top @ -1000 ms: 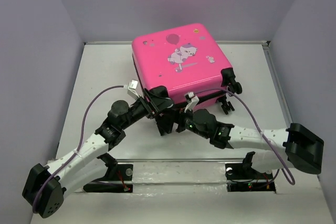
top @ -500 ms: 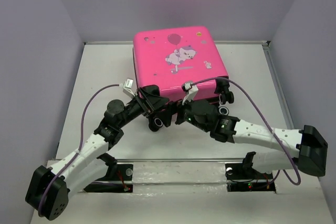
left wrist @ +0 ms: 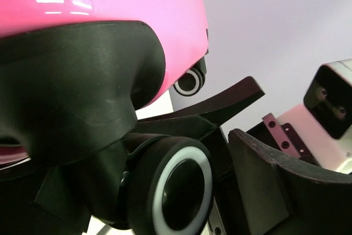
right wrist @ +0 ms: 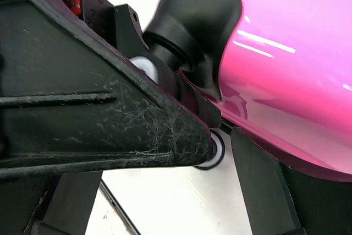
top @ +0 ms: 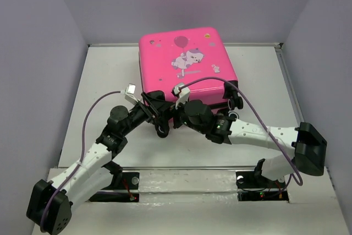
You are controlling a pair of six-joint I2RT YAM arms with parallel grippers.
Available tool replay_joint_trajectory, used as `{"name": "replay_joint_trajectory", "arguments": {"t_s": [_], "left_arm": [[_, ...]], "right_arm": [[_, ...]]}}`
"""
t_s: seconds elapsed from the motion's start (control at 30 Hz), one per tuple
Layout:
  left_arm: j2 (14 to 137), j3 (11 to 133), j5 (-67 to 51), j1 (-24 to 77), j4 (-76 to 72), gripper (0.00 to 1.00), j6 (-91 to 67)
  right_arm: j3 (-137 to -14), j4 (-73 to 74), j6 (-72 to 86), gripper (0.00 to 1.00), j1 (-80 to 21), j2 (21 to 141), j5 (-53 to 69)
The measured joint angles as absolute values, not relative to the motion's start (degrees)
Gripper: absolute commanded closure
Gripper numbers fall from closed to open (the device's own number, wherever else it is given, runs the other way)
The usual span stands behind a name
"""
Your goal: Pack the luggage
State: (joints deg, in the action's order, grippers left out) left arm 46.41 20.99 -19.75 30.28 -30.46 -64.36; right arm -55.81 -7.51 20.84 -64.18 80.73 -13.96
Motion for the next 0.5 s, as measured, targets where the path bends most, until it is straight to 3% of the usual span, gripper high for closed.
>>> {"name": "replay_joint_trajectory", "arguments": {"t_s": [0.5], "left_arm": [[33.9,19.2,-12.4,29.3,-18.4,0.01,-60.2]], "right_arm": [[-56.6,-12.6,15.2,0.09,-64.2,84.4,-11.1]]}}
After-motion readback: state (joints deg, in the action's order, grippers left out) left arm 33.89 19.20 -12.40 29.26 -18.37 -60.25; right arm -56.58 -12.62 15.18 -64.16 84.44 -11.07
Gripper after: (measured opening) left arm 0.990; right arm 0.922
